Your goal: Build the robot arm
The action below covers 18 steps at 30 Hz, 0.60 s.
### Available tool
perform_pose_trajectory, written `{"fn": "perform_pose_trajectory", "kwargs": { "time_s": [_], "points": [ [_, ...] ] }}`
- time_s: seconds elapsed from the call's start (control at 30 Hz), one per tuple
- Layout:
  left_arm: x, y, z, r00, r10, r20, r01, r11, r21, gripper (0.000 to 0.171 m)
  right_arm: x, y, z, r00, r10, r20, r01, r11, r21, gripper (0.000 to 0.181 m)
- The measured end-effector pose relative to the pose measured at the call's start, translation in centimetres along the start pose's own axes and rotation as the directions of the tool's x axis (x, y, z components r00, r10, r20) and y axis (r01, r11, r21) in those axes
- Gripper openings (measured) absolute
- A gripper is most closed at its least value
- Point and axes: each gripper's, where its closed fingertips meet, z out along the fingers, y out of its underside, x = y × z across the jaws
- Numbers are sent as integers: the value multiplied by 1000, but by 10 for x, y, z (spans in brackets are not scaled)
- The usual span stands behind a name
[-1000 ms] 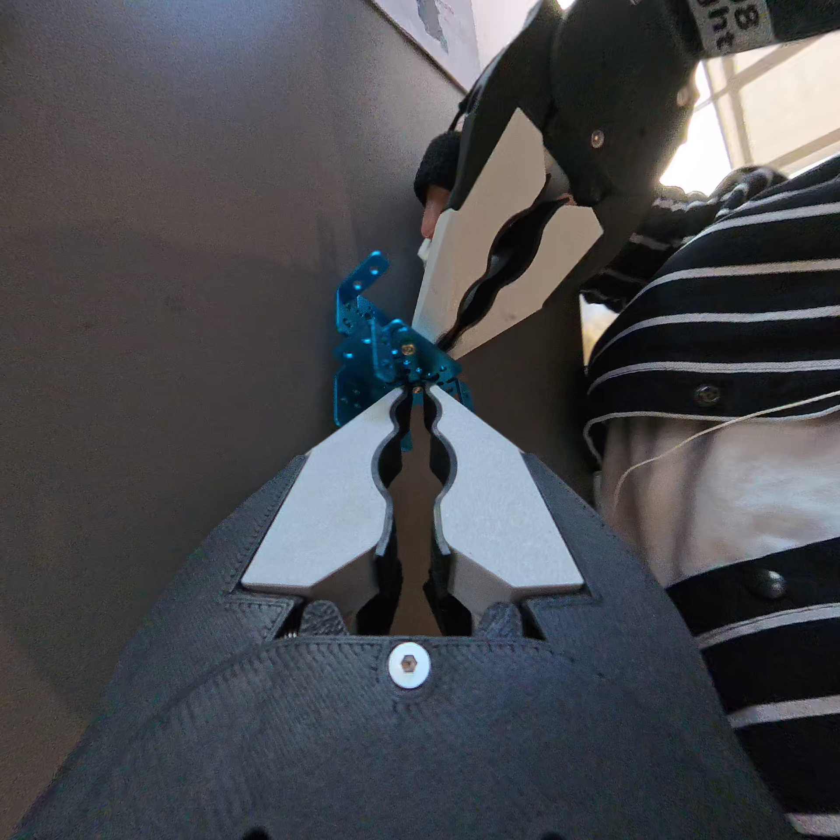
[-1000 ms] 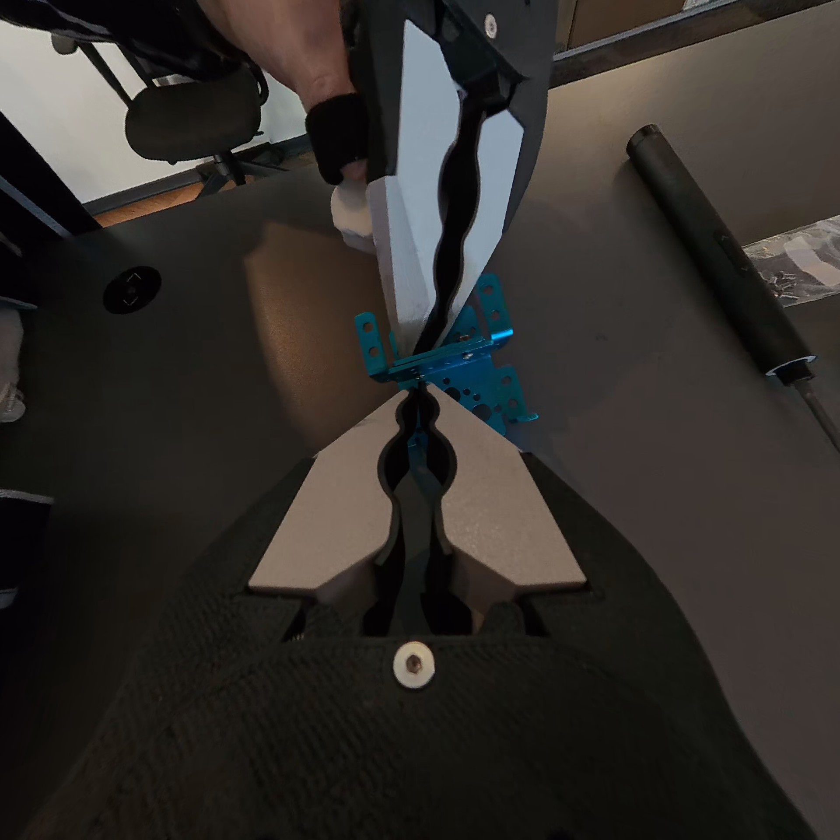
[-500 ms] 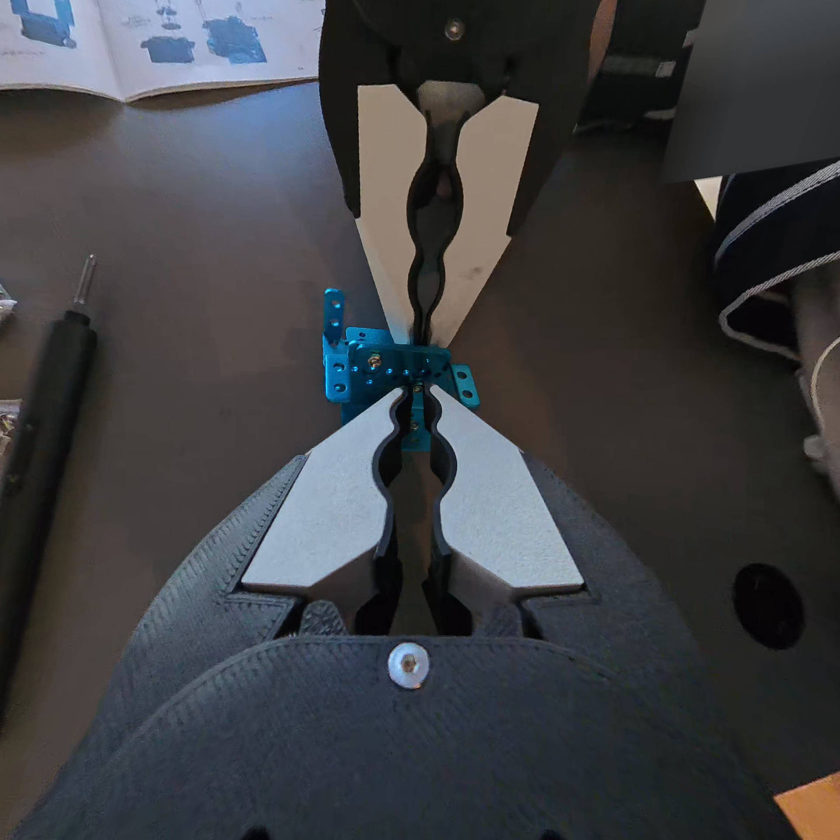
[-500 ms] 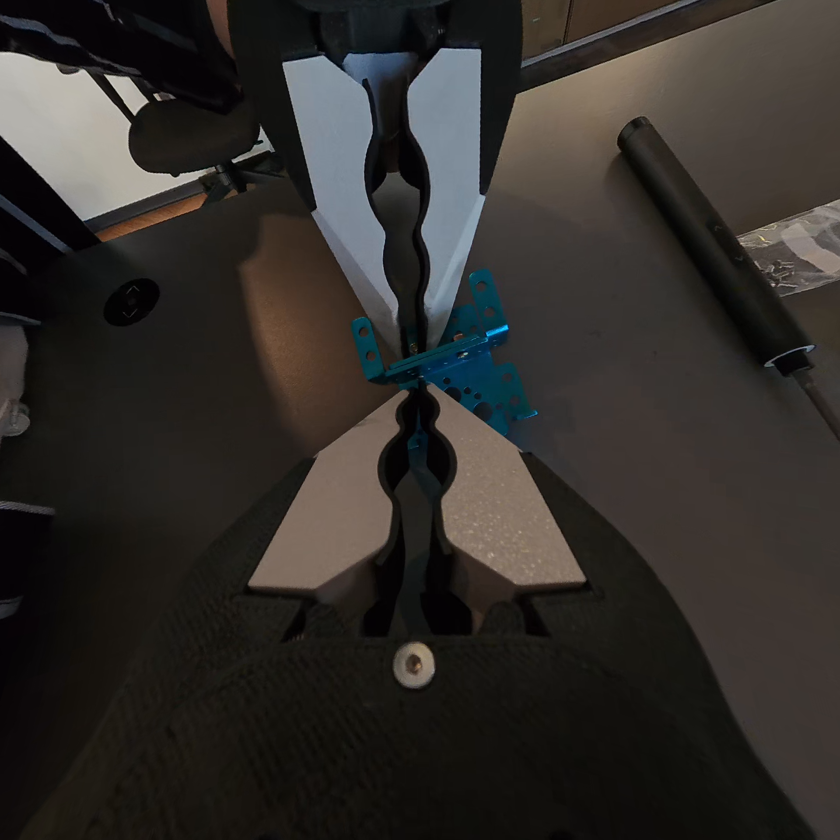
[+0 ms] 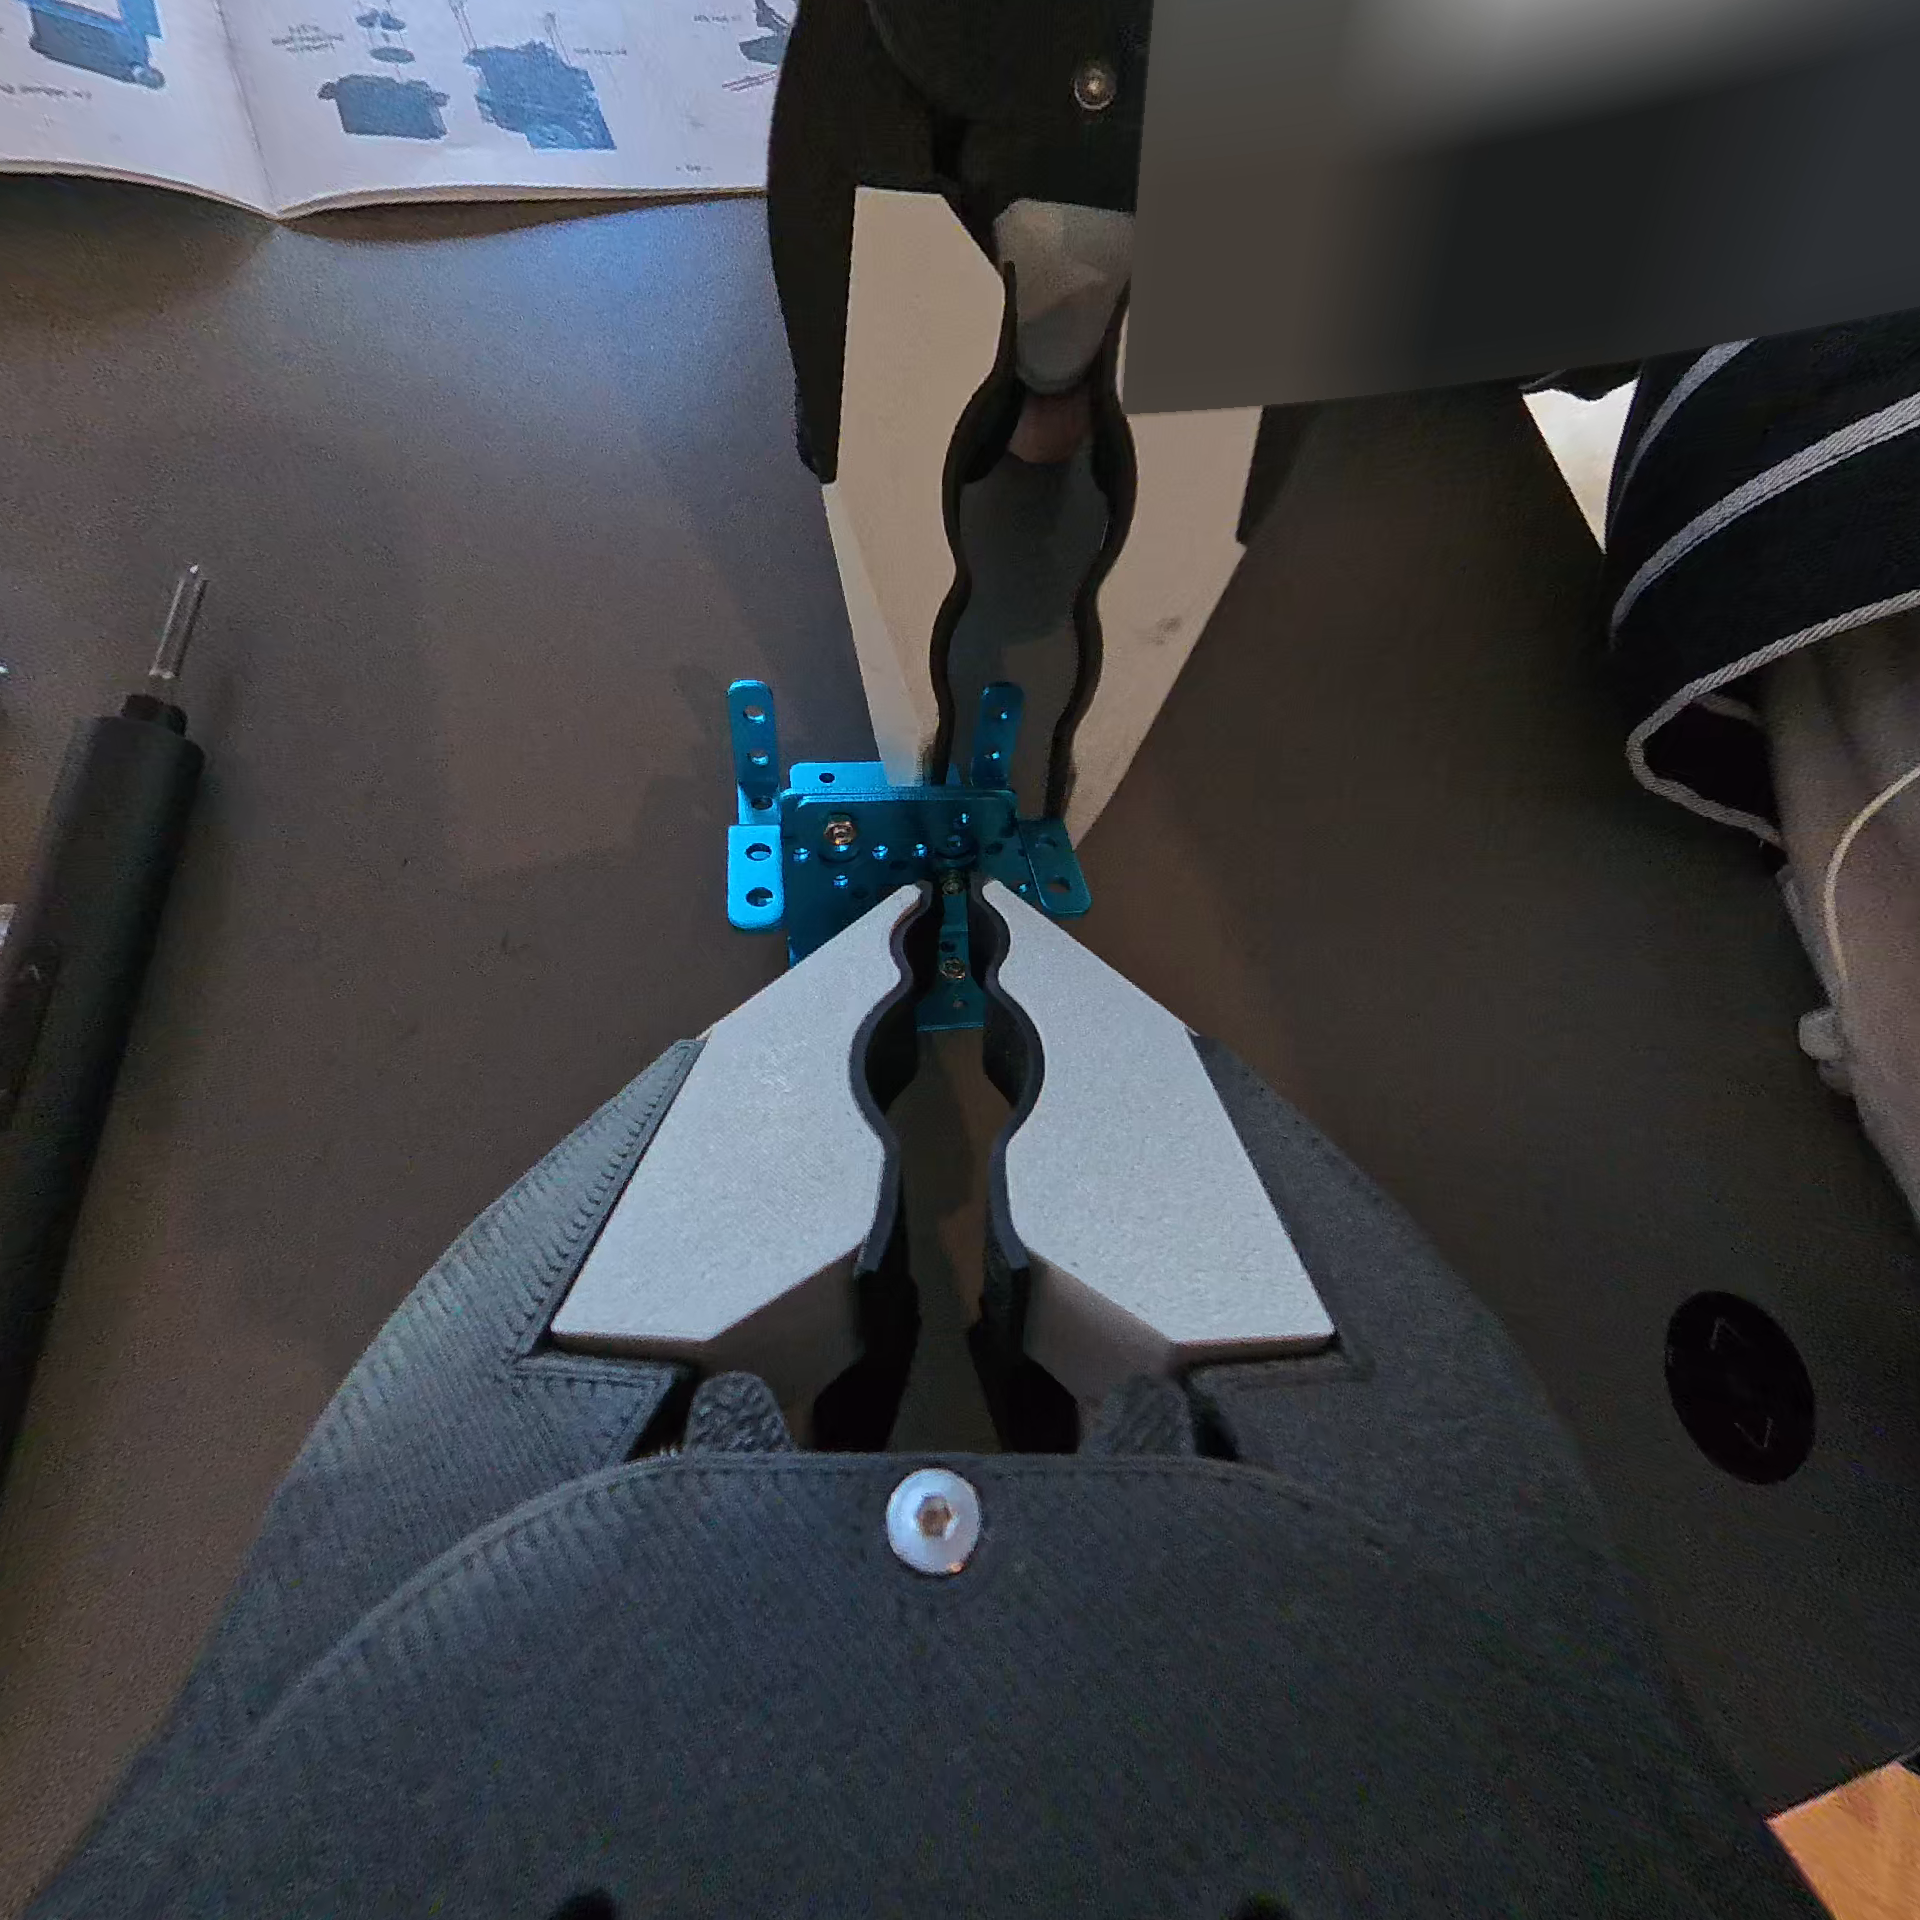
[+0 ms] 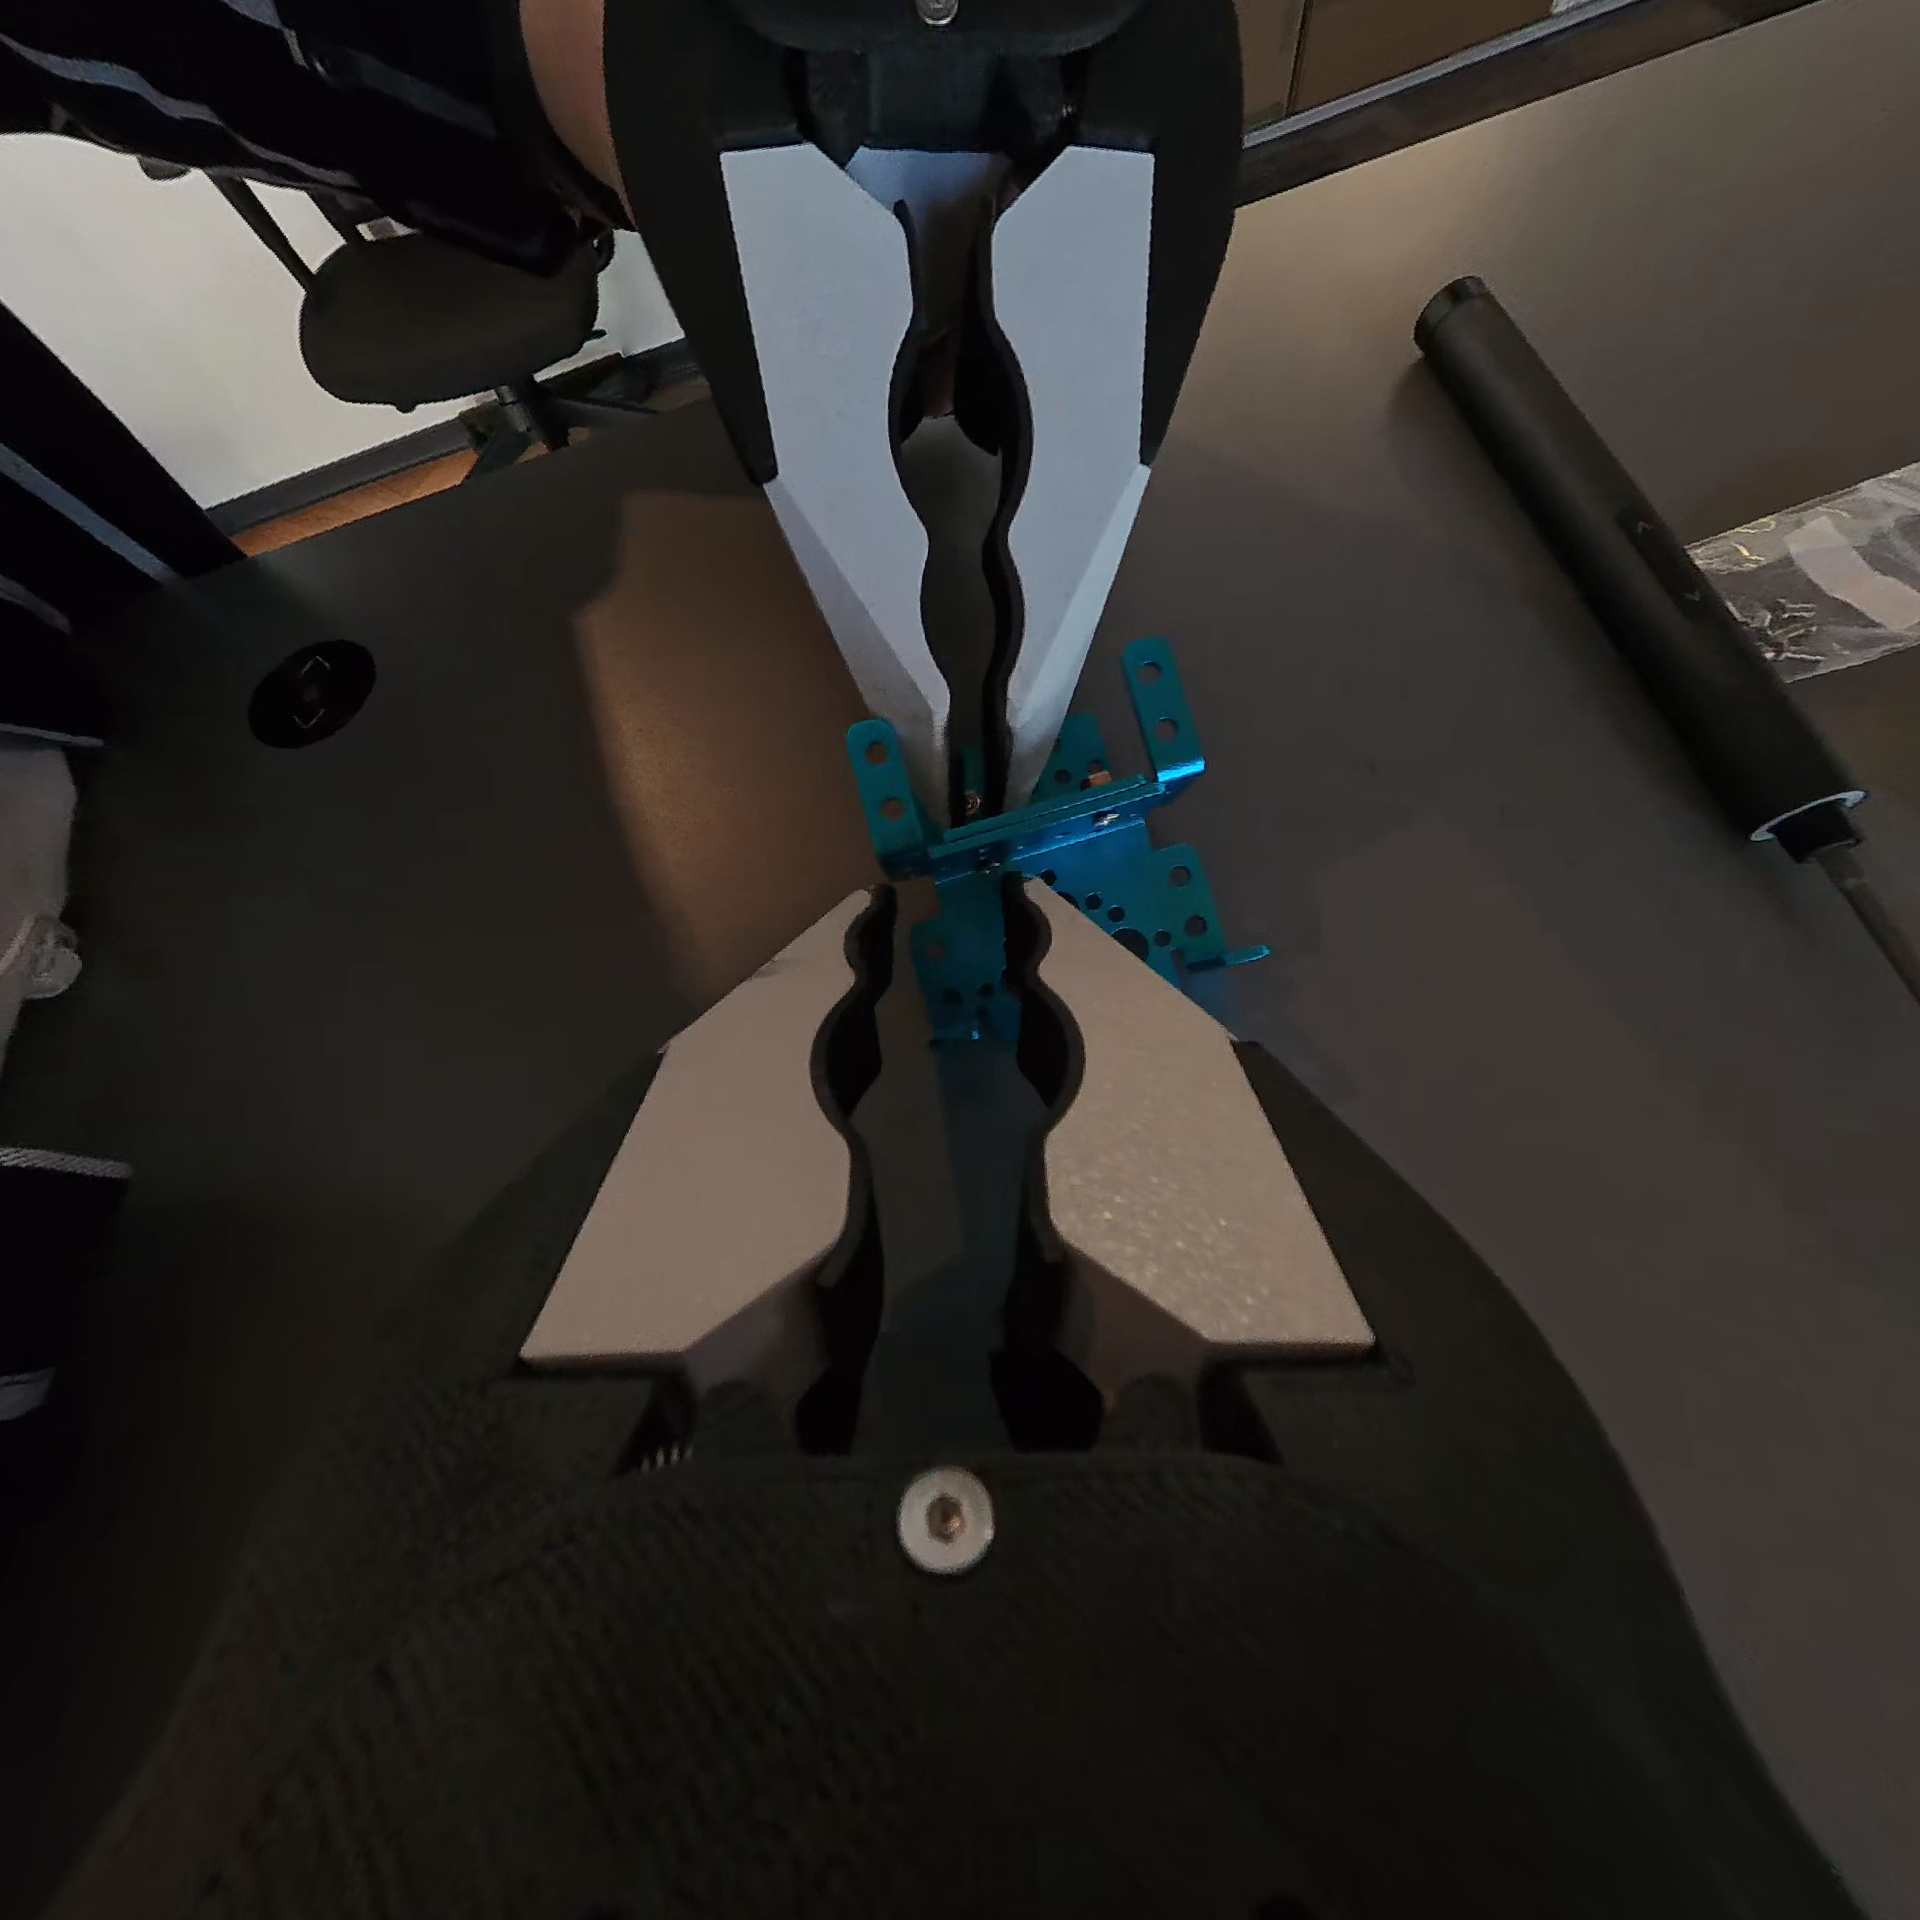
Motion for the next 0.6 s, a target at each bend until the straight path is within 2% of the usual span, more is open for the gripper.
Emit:
{"fn": "perform_pose_trajectory", "kwargs": {
  "time_s": [0.37, 0.6],
  "points": [
    [-1, 1, -1, 1000, -21, 22, 21, 1000, -9, 4, -1, -4, 2, 997, 70, -34, -69, 997, 23, 21],
    [-3, 2, -1, 992, 81, 94, -77, 996, -45, 3, -6, -7, 1, 988, 155, 27, -156, 987, 48, 33]
  ]
}}
